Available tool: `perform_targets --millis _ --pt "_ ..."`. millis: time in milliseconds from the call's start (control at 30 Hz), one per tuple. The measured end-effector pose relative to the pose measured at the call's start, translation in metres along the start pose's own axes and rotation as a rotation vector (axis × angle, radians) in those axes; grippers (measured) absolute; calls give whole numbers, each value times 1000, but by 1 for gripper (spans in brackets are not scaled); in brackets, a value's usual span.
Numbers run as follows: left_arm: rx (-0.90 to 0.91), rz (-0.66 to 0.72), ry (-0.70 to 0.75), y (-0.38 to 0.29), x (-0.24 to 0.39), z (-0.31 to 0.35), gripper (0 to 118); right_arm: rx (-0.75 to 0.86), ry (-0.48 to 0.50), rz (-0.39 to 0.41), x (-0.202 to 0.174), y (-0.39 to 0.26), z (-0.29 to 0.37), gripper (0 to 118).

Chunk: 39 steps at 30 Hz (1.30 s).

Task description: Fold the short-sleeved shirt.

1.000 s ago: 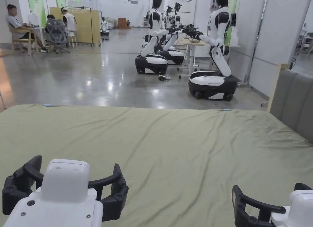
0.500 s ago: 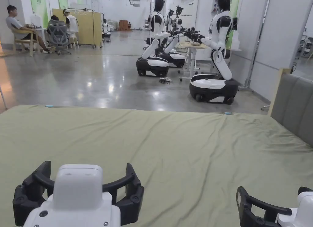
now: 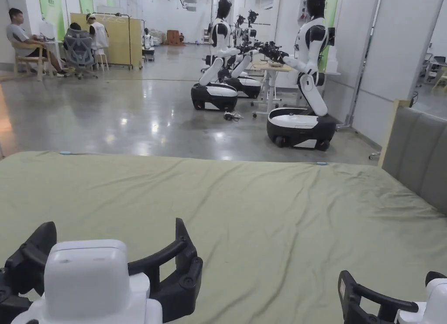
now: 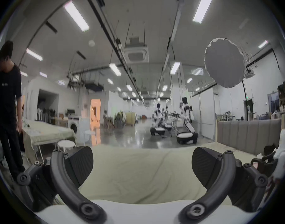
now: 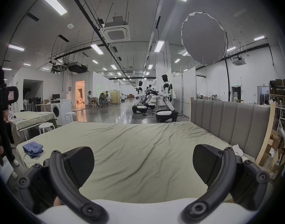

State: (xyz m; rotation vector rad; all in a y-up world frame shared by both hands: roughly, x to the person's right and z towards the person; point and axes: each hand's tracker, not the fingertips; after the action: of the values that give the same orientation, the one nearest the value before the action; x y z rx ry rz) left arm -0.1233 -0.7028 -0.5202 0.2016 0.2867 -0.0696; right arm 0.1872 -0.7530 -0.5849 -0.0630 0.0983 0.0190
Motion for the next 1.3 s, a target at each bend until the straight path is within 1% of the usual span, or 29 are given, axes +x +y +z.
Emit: perform_targets --millis 33,67,133,167,267,333,567,933,1100,1300 --pt "-12 -59 -24 1 -1 -1 117 5 -5 5 0 0 1 118" --pt "-2 -79 -71 1 -6 -2 117 12 -6 9 0 1 2 118" --pt "0 -4 -104 1 -19 -8 117 21 -7 10 0 1 3 118" --pt "-6 18 -94 1 -24 -10 117 22 -7 11 1 1 4 118" --pt "-40 18 -69 0 -35 -21 117 28 -12 13 1 0 5 118" --pt "-47 29 -21 -2 -40 -24 117 28 -13 13 1 -1 5 118" --pt "-84 2 -14 -13 -43 -30 117 40 -26 3 4 -2 4 118" --pt "-80 21 -43 -12 -46 -31 117 55 -17 17 0 2 1 118" --pt "-79 8 -42 -12 -46 -29 117 62 -12 14 -2 4 4 118" --pt "-117 76 -81 -9 -52 -28 117 70 -8 18 -2 4 11 118"
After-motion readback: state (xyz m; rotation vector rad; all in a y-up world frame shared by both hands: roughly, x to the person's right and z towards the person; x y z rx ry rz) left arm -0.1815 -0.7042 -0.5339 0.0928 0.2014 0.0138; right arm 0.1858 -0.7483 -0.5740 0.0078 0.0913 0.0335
